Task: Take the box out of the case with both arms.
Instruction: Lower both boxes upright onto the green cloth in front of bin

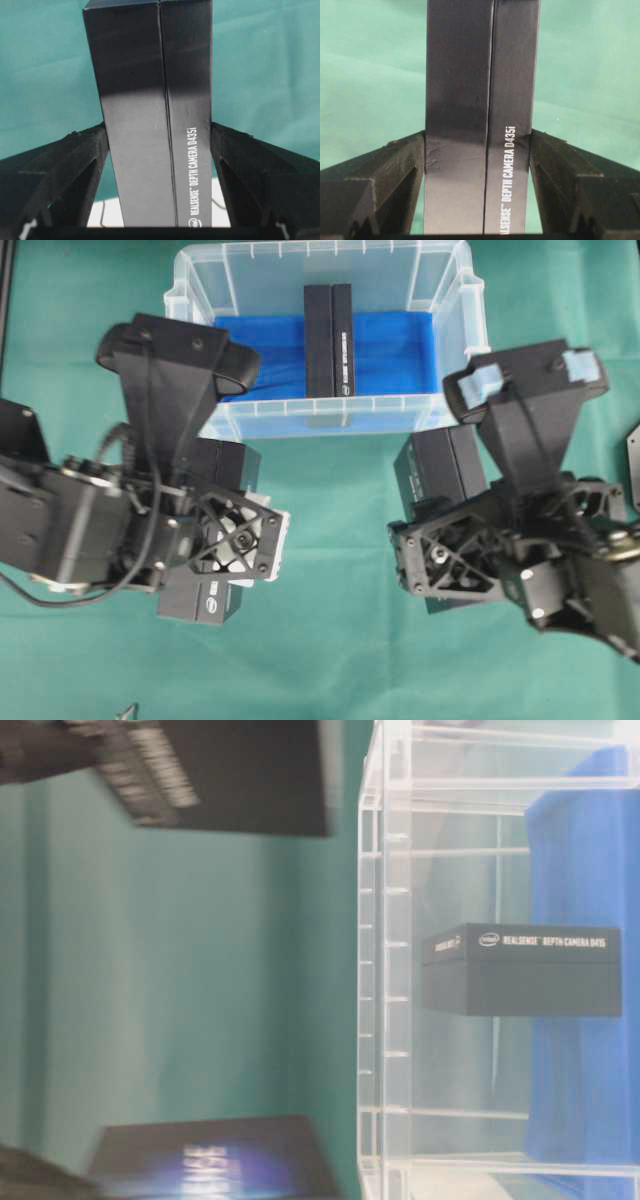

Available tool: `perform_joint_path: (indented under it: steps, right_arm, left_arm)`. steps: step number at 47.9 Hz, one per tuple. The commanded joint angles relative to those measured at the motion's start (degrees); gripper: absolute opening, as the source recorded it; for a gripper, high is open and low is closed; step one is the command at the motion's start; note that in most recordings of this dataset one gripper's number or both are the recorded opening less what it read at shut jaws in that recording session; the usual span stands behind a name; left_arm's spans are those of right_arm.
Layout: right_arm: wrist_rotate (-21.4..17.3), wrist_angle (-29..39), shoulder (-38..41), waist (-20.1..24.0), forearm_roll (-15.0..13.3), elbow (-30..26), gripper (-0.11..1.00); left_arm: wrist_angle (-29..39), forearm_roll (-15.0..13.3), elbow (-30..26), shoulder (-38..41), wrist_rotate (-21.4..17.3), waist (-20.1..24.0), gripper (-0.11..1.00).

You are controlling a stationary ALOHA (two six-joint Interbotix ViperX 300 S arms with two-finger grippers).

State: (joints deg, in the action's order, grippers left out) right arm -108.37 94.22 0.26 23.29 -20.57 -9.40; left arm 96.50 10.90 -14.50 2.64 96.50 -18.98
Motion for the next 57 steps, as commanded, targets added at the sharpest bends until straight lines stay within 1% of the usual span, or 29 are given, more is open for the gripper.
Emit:
perform_joint_path:
  steps: [1, 8, 17, 20, 24, 33, 45, 50, 55, 57]
  right_arm:
    - [-0.97, -2.29, -0.79, 0.35, 0.44, 1.85, 0.64]
    - [-3.87, -8.0, -0.79, 0.18, 1.49, 7.65, 0.65]
    - [-7.47, -16.7, -0.79, 0.0, 1.67, 14.94, 0.65]
    - [-8.7, -19.07, -0.79, -0.09, 1.93, 16.96, 0.64]
    - [-9.4, -22.24, -0.79, -0.35, 2.11, 19.16, 0.65]
    - [-9.49, -26.63, 0.53, -1.23, 2.11, 21.71, 0.65]
    - [-9.4, -29.44, 2.29, -1.85, 2.29, 23.29, 0.65]
    - [-9.49, -30.32, 2.46, -2.02, 2.37, 24.08, 0.65]
    - [-9.67, -32.08, 2.55, -2.11, 2.55, 25.14, 0.65]
    - [-9.67, -33.05, 2.64, -2.11, 2.55, 25.49, 0.65]
  left_arm:
    - [-3.52, 0.53, 2.64, -1.58, 1.49, 0.09, 0.64]
    - [-10.11, 0.53, 9.05, -2.29, 3.87, 0.09, 0.63]
    - [-17.31, 0.26, 16.26, -2.46, 7.29, -0.26, 0.63]
    - [-19.16, 0.26, 18.11, -2.2, 7.65, -0.35, 0.63]
    - [-22.06, 0.18, 20.13, -1.67, 7.91, -0.44, 0.64]
    - [-29.88, -0.53, 24.17, 0.35, 8.09, -0.53, 0.63]
    - [-33.84, -1.67, 26.63, 1.49, 7.82, -0.53, 0.64]
    - [-36.91, -3.16, 28.3, 1.58, 7.73, -0.44, 0.63]
    - [-41.31, -6.68, 30.85, 1.41, 7.38, -0.53, 0.63]
    - [-42.8, -7.65, 31.99, 1.23, 7.38, -0.53, 0.63]
